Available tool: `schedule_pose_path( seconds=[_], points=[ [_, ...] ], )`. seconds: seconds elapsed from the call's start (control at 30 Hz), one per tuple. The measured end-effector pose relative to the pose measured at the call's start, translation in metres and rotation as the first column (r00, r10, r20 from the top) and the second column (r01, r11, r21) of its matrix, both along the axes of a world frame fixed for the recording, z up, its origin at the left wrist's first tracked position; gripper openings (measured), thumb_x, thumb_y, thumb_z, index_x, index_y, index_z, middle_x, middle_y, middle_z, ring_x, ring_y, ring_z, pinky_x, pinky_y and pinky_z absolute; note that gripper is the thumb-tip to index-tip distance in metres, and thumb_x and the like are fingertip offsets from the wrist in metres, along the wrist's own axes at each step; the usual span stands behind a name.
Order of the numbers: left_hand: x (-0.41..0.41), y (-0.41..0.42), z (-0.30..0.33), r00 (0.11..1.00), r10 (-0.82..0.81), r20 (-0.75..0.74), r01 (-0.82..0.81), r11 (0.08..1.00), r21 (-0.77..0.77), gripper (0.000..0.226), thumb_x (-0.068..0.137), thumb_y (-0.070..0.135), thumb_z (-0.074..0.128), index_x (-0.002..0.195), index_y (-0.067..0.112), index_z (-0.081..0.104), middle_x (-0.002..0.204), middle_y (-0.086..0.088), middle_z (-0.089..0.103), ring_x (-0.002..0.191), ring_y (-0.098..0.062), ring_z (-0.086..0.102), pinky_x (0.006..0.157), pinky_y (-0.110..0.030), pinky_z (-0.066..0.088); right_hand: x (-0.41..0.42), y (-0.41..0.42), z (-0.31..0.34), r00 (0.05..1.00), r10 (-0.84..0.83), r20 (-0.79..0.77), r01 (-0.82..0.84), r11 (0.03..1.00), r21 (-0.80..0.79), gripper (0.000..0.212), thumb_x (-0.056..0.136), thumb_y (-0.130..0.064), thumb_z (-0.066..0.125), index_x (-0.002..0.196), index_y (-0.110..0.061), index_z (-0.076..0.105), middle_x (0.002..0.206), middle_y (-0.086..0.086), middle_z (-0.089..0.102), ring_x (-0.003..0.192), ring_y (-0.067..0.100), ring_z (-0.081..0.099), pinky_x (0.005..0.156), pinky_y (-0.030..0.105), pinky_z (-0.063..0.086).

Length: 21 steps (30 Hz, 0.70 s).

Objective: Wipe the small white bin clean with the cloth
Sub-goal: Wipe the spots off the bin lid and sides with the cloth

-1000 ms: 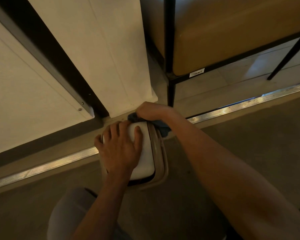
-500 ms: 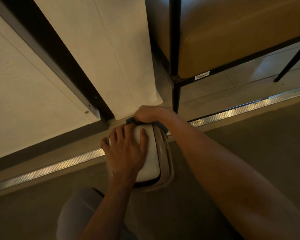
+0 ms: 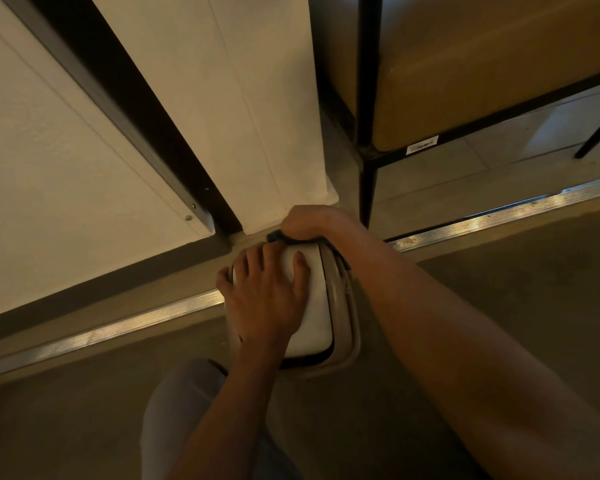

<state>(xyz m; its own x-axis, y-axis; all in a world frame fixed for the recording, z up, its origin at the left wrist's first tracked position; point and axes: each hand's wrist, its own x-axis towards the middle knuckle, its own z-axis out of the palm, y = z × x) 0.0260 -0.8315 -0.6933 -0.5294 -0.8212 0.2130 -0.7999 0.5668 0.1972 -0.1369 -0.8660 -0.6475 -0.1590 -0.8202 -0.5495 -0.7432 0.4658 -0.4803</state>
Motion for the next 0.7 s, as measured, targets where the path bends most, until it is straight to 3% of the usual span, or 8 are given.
schedule_pose_path(
  seconds=[0.1, 0.17, 0.3, 0.37, 0.5, 0.6, 0.7],
  points=[
    [0.0, -0.001, -0.001, 1.0, 0.006, -0.012, -0.006, 1.0, -0.012, 0.044, 0.098, 0.058, 0.03, 0.124, 0.03, 0.052, 0.123, 0.003, 0.058, 0.12, -0.022, 0.05, 0.102, -0.052, 0.034, 0.006, -0.004, 0.0, 0.998, 0.049, 0.04, -0.048, 0.999, -0.015, 0.033, 0.104, -0.015, 0.03, 0.114, -0.001, 0.058, 0.127, 0.02, 0.055, 0.104, 0.027, 0.052, 0.087, 0.033, 0.037],
    [0.001, 0.0, -0.002, 1.0, -0.008, -0.015, 0.008, 1.0, -0.01, 0.045, 0.098, 0.059, 0.03, 0.125, 0.029, 0.052, 0.124, 0.002, 0.057, 0.12, -0.022, 0.05, 0.103, -0.052, 0.034, -0.007, 0.007, -0.01, 0.998, 0.013, 0.059, -0.012, 1.0, -0.025, 0.026, 0.102, -0.019, 0.036, 0.1, -0.006, 0.059, 0.107, 0.012, 0.058, 0.095, 0.024, 0.051, 0.079, 0.031, 0.037],
    [0.0, 0.0, -0.002, 1.0, -0.002, -0.024, 0.002, 1.0, 0.009, 0.045, 0.098, 0.059, 0.03, 0.126, 0.03, 0.052, 0.128, 0.003, 0.055, 0.125, -0.021, 0.046, 0.106, -0.05, 0.032, -0.034, 0.041, -0.022, 0.969, -0.218, 0.118, 0.227, 0.971, -0.068, 0.027, 0.099, -0.021, 0.044, 0.072, -0.019, 0.048, 0.078, 0.0, 0.05, 0.079, 0.019, 0.05, 0.059, 0.026, 0.032],
    [0.0, 0.0, -0.002, 1.0, 0.0, -0.023, 0.001, 1.0, 0.008, 0.045, 0.098, 0.059, 0.029, 0.126, 0.03, 0.051, 0.129, 0.003, 0.054, 0.125, -0.02, 0.046, 0.107, -0.05, 0.03, -0.036, 0.048, -0.021, 0.962, -0.237, 0.137, 0.248, 0.967, -0.066, 0.03, 0.1, -0.019, 0.043, 0.071, -0.02, 0.046, 0.076, 0.0, 0.048, 0.073, 0.015, 0.047, 0.057, 0.025, 0.031],
    [0.0, 0.0, -0.002, 1.0, -0.011, -0.014, 0.011, 1.0, 0.01, 0.046, 0.098, 0.059, 0.028, 0.126, 0.03, 0.051, 0.129, 0.002, 0.054, 0.125, -0.022, 0.047, 0.107, -0.051, 0.03, -0.016, 0.031, -0.013, 0.966, -0.184, 0.181, 0.202, 0.975, -0.089, 0.03, 0.099, -0.017, 0.041, 0.07, -0.016, 0.047, 0.08, 0.002, 0.052, 0.079, 0.018, 0.049, 0.057, 0.023, 0.034],
    [0.0, 0.001, -0.001, 1.0, 0.001, -0.01, -0.001, 1.0, 0.002, 0.044, 0.098, 0.058, 0.03, 0.123, 0.029, 0.052, 0.127, 0.003, 0.056, 0.123, -0.022, 0.049, 0.105, -0.051, 0.031, 0.002, 0.023, -0.003, 0.951, -0.165, 0.263, 0.195, 0.977, -0.091, 0.033, 0.102, -0.01, 0.037, 0.07, -0.014, 0.046, 0.082, 0.003, 0.05, 0.073, 0.015, 0.045, 0.054, 0.01, 0.036],
    [0.0, 0.001, -0.002, 1.0, 0.008, -0.009, -0.008, 1.0, -0.014, 0.044, 0.098, 0.058, 0.031, 0.124, 0.029, 0.053, 0.126, 0.002, 0.057, 0.122, -0.022, 0.049, 0.105, -0.05, 0.032, -0.001, 0.036, -0.002, 0.918, -0.205, 0.339, 0.258, 0.959, -0.119, 0.025, 0.1, -0.014, 0.041, 0.078, -0.014, 0.052, 0.083, 0.002, 0.054, 0.072, 0.012, 0.048, 0.059, 0.021, 0.037]
  ],
)
